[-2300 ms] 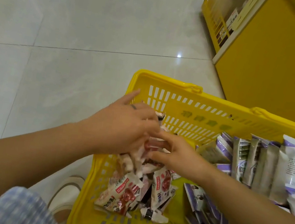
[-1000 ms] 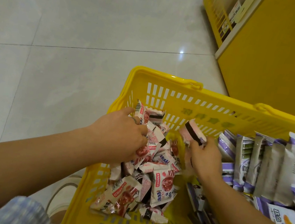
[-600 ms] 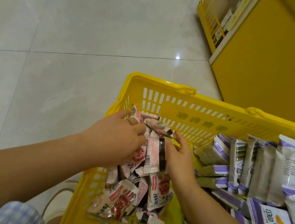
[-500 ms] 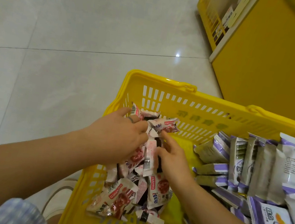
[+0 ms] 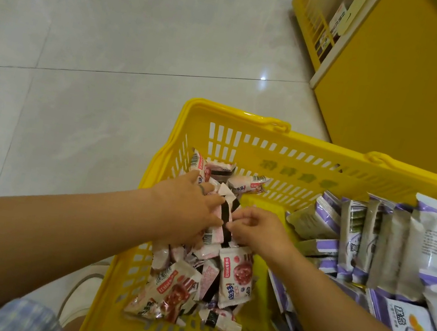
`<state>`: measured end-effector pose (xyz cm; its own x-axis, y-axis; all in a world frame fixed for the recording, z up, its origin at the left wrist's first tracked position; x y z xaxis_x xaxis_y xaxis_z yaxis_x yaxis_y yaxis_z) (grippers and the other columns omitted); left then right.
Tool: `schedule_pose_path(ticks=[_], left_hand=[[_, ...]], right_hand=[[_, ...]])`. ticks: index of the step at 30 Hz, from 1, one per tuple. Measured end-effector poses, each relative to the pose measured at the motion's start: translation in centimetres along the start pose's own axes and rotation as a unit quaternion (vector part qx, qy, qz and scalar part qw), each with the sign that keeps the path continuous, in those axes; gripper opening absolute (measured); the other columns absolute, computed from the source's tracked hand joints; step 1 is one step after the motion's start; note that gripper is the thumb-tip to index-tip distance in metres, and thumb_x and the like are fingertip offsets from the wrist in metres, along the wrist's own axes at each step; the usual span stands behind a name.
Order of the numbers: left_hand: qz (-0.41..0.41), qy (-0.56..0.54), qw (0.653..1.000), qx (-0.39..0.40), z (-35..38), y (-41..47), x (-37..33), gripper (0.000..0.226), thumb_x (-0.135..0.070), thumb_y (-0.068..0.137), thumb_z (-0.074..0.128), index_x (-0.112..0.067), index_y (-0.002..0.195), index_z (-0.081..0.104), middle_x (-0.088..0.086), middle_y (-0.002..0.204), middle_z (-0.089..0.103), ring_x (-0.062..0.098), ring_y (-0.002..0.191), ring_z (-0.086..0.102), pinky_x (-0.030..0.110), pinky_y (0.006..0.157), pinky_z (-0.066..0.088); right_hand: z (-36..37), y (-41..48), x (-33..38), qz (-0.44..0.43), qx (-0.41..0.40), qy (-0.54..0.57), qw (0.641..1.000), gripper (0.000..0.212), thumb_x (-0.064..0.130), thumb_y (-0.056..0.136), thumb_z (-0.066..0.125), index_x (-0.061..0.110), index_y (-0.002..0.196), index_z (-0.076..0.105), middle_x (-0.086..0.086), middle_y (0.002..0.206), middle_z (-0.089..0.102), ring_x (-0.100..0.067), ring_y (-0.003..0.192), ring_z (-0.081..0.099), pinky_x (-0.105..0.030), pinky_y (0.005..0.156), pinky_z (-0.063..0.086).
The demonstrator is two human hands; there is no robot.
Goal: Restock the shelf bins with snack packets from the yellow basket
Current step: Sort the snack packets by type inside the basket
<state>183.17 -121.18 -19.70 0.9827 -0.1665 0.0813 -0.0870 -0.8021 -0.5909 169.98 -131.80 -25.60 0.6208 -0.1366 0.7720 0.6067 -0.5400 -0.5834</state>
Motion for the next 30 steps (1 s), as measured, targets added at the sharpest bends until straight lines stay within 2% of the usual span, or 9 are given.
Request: schedule_pose_path(ticks=[4,7,11,15,19,23,26,28,30], left_hand=[[-0.001,-0.002,1.000,0.010,0.1,0.0,0.0,0.058,-0.054,0.096,0.037,-0.036,0.149,0.021,0.007,0.160,0.013,0.033,0.145,0.013,0.055,0.115,0.008],[0.001,0.004,1.000,0.005,-0.1,-0.2,0.0,0.058,-0.052,0.097,0.038,-0.034,0.149,0.021,0.008,0.160,0.012,0.033,0.145,0.013,0.056,0.115,0.007],[0.005,0.018,1.000,-0.012,0.0,-0.4,-0.1,0.056,-0.049,0.098,0.038,-0.032,0.149,0.024,0.010,0.159,0.014,0.033,0.145,0.014,0.056,0.114,0.006],[0.004,0.024,1.000,-0.013,0.0,-0.4,-0.1,0.055,-0.048,0.098,0.038,-0.032,0.149,0.022,0.011,0.159,0.011,0.032,0.145,0.012,0.056,0.114,0.005],[0.004,0.034,0.999,-0.015,0.0,-0.4,-0.1,0.055,-0.049,0.098,0.039,-0.032,0.148,0.026,0.011,0.158,0.014,0.033,0.145,0.014,0.056,0.114,0.004],[0.002,0.038,0.999,-0.010,-0.5,-0.3,0.0,0.053,-0.048,0.097,0.040,-0.033,0.146,0.030,0.010,0.153,0.025,0.034,0.141,0.023,0.058,0.114,0.010],[0.000,0.029,1.000,0.011,-0.4,-0.5,0.0,0.056,-0.051,0.097,0.038,-0.034,0.148,0.025,0.009,0.157,0.016,0.033,0.143,0.017,0.058,0.115,0.007],[-0.004,0.025,1.000,0.018,-0.4,-0.6,0.0,0.057,-0.051,0.097,0.038,-0.034,0.149,0.022,0.009,0.159,0.011,0.033,0.144,0.014,0.057,0.115,0.006],[-0.004,0.024,1.000,0.020,-0.5,-0.6,0.0,0.057,-0.052,0.098,0.036,-0.034,0.149,0.020,0.008,0.159,0.010,0.033,0.145,0.013,0.056,0.115,0.006]], right_hand=[[-2.8,1.9,1.1,-0.082,-0.155,-0.106,0.979,0.035,0.013,0.086,0.065,0.026,0.116,0.053,0.005,0.113,0.050,-0.012,0.100,0.052,-0.028,0.079,0.047],[-2.6,3.1,0.9,-0.106,-0.083,-0.223,0.965,0.054,0.015,0.089,0.062,0.024,0.139,0.043,-0.002,0.137,0.037,-0.017,0.121,0.043,-0.032,0.100,0.039],[-2.1,3.8,-0.5,-0.093,-0.124,-0.229,0.961,0.028,0.026,0.086,0.068,0.016,0.112,0.062,-0.010,0.128,0.048,-0.026,0.118,0.049,-0.027,0.091,0.040],[-1.6,3.8,-1.3,-0.092,-0.119,-0.191,0.970,0.017,0.030,0.087,0.067,0.018,0.093,0.059,0.000,0.102,0.061,-0.021,0.097,0.060,-0.022,0.065,0.039],[-1.2,3.1,0.0,-0.160,-0.136,-0.116,0.971,0.015,0.025,0.092,0.061,0.024,0.107,0.061,0.003,0.101,0.067,-0.016,0.090,0.064,-0.034,0.073,0.054],[-0.2,3.0,1.5,-0.172,0.033,-0.189,0.966,0.037,0.014,0.100,0.047,0.018,0.136,0.053,0.001,0.138,0.052,-0.012,0.122,0.051,-0.015,0.095,0.038],[-1.3,3.0,2.2,-0.081,0.139,-0.116,0.980,0.042,0.009,0.101,0.041,0.023,0.139,0.049,0.008,0.132,0.054,0.003,0.102,0.058,-0.008,0.074,0.046],[-2.5,3.0,2.3,-0.051,0.095,-0.067,0.992,0.041,0.012,0.099,0.045,0.030,0.135,0.053,0.009,0.135,0.052,-0.002,0.106,0.058,-0.014,0.075,0.051],[-3.2,2.8,1.8,-0.037,0.056,-0.030,0.997,0.043,0.013,0.097,0.050,0.034,0.134,0.052,0.012,0.132,0.050,0.007,0.090,0.060,-0.007,0.059,0.048]])
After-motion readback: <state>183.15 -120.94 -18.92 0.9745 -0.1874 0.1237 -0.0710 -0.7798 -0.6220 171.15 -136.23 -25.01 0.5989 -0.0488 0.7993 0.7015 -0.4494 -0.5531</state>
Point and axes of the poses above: each hand's wrist, its own y-axis towards the middle knuckle, its own z-axis out of the palm, x = y × z, the point moved 1 cm from there along y, towards the middle knuckle
